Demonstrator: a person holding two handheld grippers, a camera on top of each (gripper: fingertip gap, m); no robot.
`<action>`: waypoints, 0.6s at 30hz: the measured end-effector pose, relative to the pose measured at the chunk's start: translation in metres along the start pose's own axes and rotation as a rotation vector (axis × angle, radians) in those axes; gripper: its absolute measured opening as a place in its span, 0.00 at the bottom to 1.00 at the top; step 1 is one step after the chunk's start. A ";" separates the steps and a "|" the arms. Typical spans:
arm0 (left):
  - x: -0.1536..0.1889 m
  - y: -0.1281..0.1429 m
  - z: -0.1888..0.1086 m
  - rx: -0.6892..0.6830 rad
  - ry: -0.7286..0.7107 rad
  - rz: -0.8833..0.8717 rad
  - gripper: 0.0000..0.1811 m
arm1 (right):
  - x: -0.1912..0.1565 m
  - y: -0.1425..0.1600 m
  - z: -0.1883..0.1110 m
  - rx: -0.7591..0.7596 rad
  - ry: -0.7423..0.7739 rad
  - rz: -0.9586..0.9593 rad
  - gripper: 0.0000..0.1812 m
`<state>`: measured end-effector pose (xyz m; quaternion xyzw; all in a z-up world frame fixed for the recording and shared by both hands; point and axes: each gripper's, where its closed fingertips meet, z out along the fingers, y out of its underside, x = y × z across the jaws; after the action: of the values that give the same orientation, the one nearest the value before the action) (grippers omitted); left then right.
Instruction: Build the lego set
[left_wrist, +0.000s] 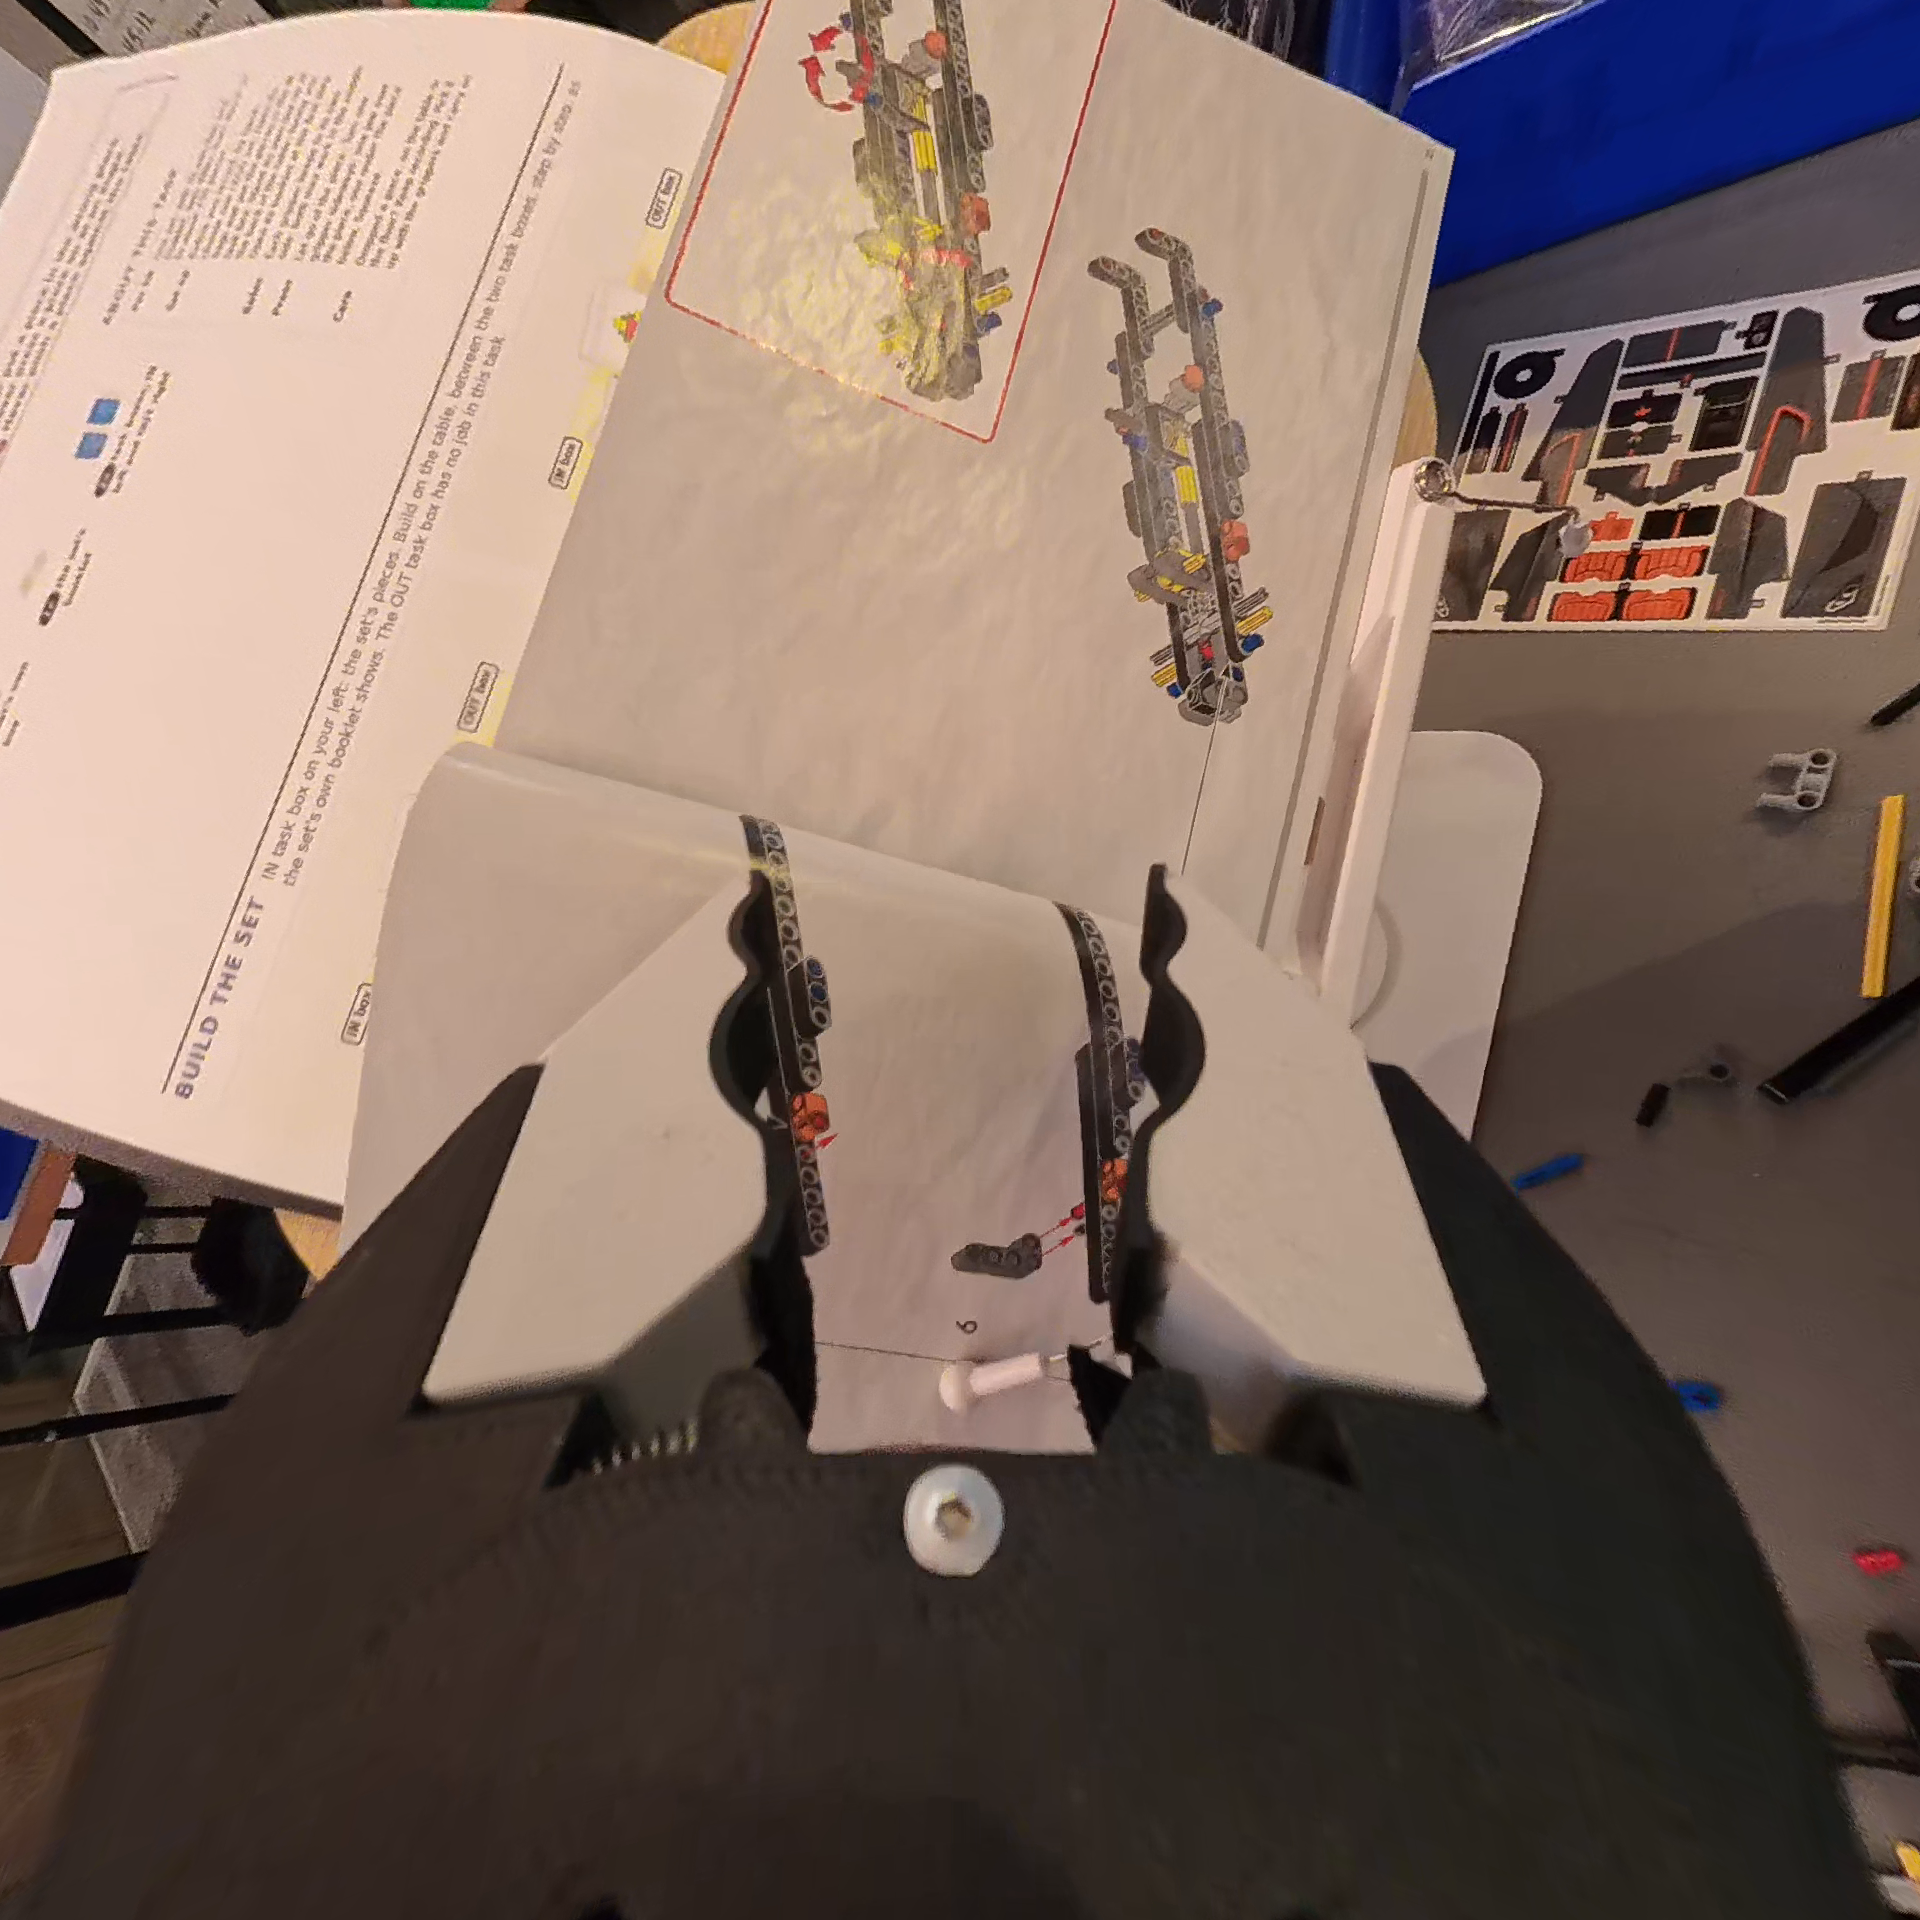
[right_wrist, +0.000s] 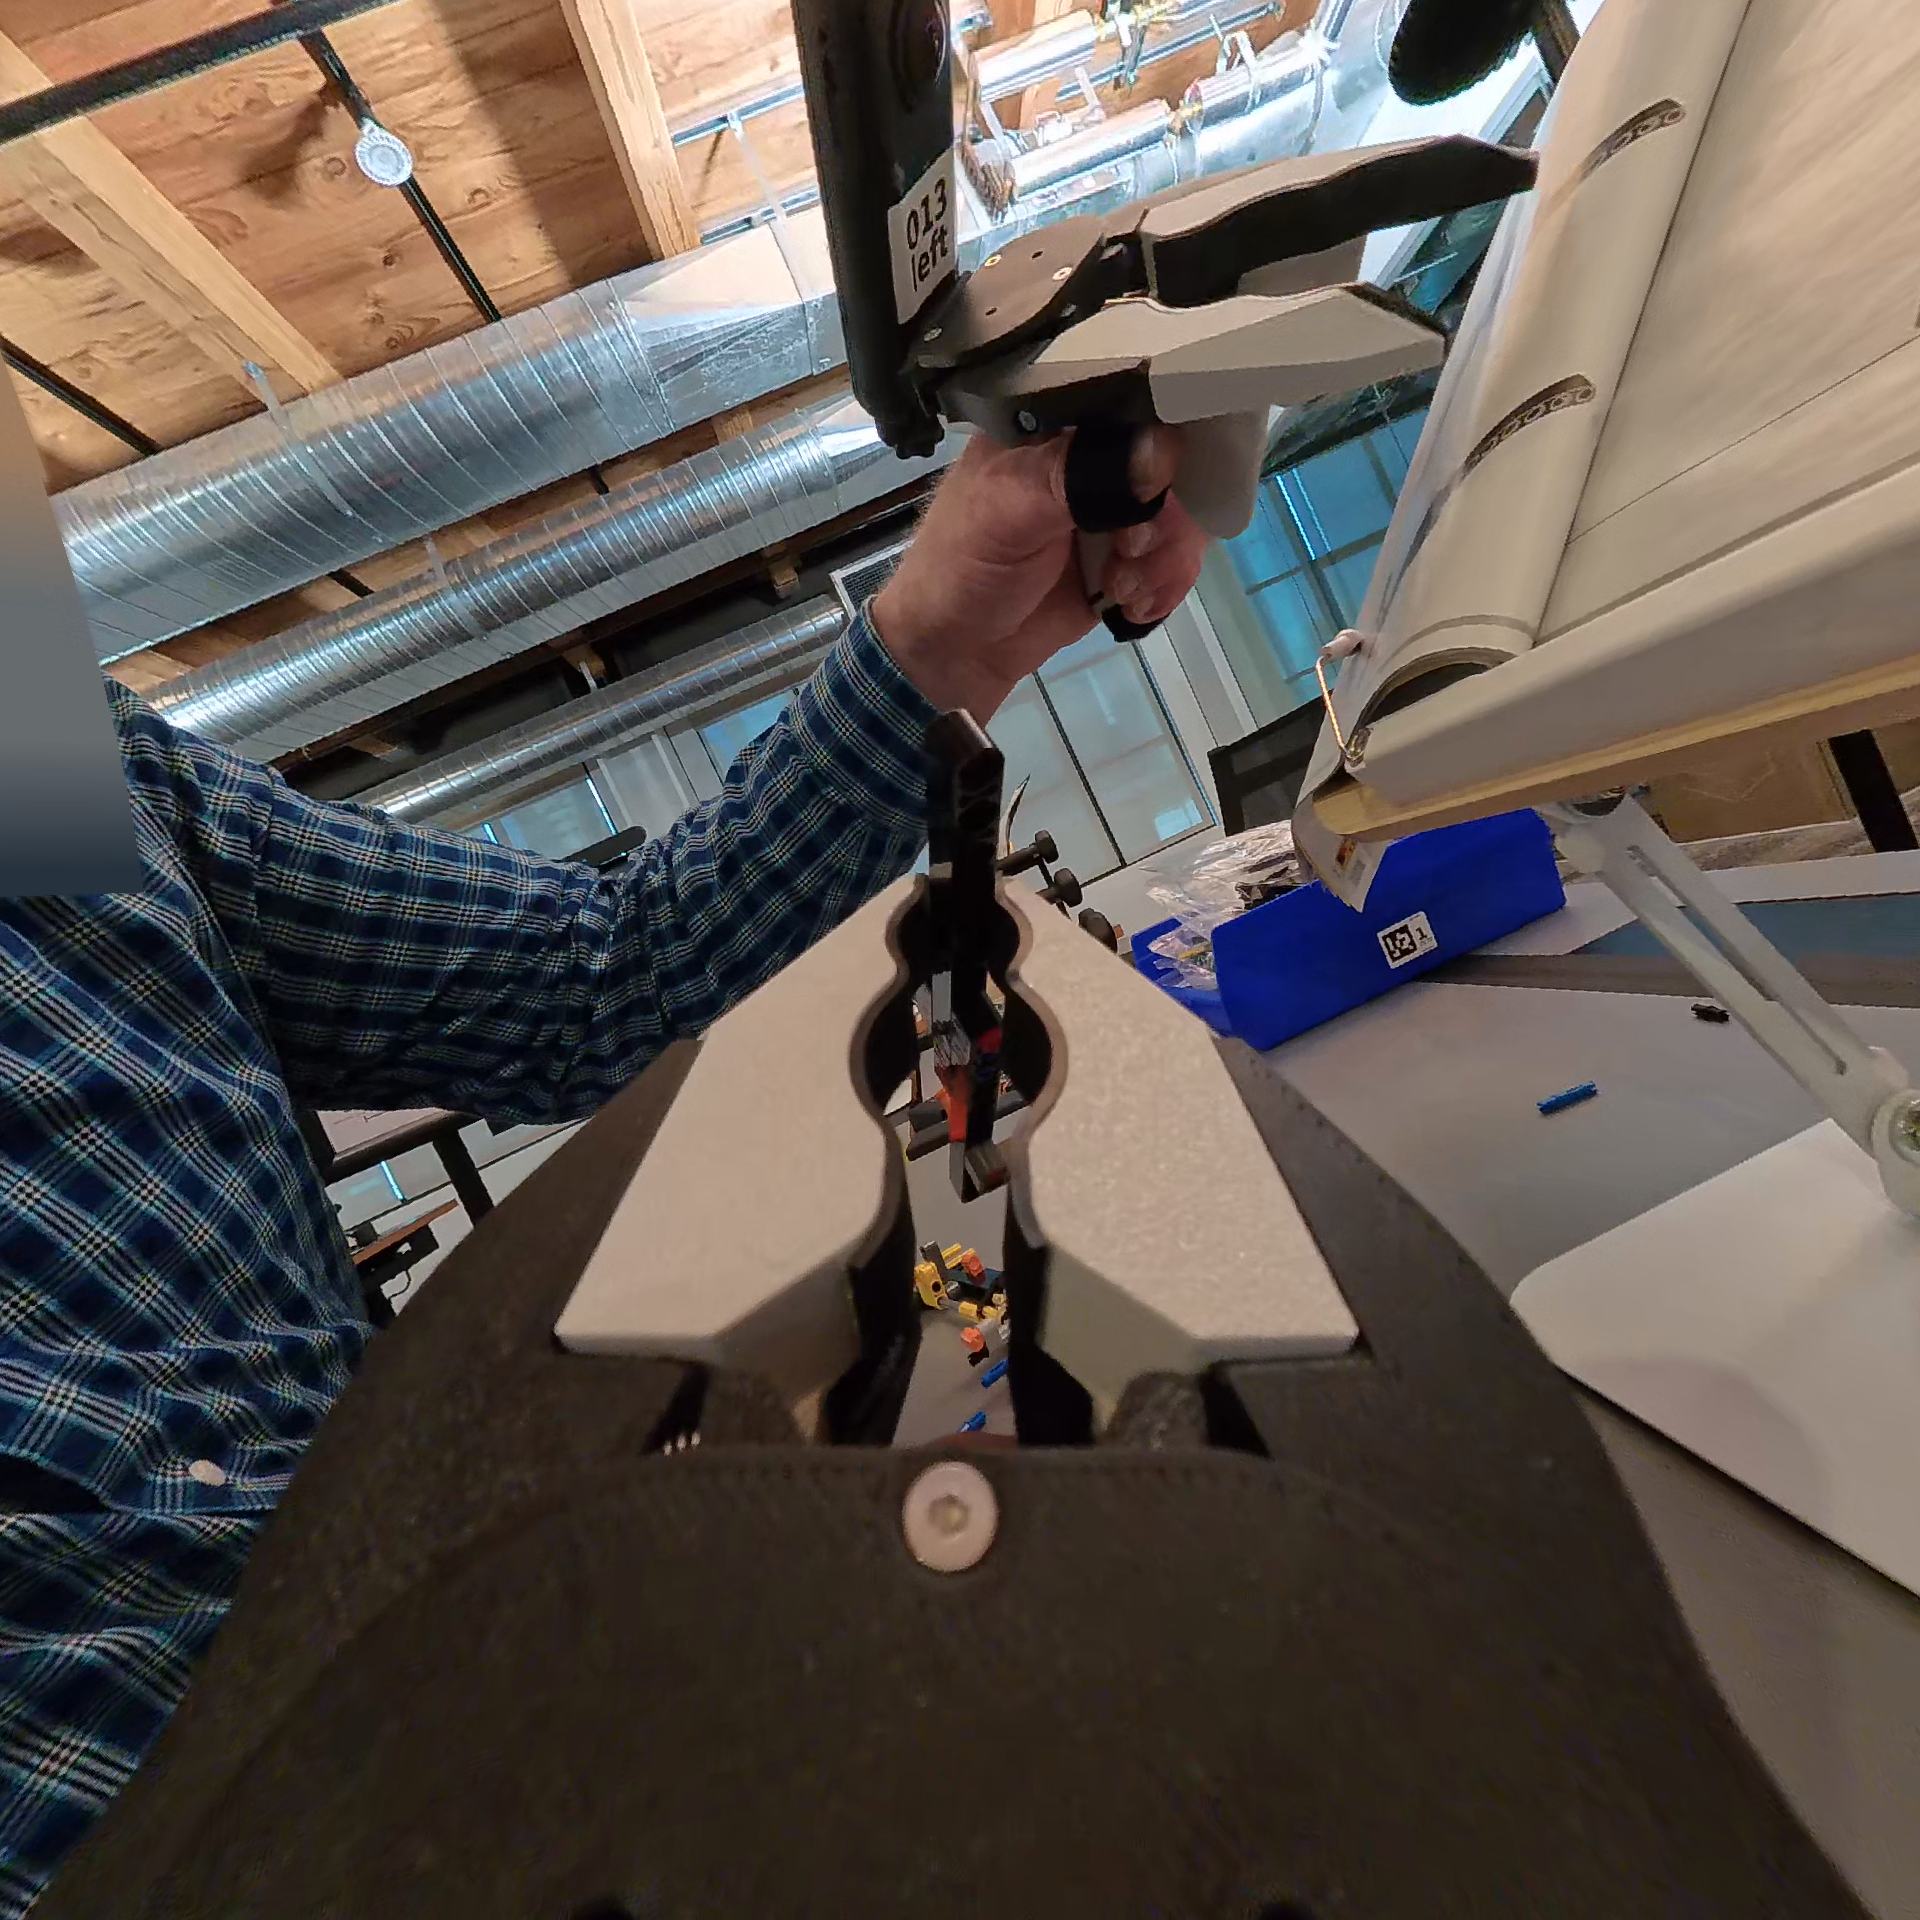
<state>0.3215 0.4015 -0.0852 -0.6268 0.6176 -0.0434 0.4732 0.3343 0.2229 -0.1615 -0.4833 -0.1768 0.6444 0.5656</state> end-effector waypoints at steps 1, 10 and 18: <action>0.000 0.001 0.000 -0.001 0.002 -0.003 0.37 | 0.000 0.000 0.000 0.000 0.000 0.000 0.04; 0.000 0.002 0.000 -0.003 0.003 -0.009 0.38 | 0.000 -0.001 0.000 0.001 0.000 -0.002 0.04; 0.000 0.006 -0.001 -0.024 -0.001 -0.002 0.38 | -0.001 -0.001 0.000 0.001 -0.002 -0.002 0.04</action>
<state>0.3162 0.4026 -0.0887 -0.6330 0.6174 -0.0360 0.4656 0.3345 0.2220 -0.1606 -0.4824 -0.1775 0.6443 0.5663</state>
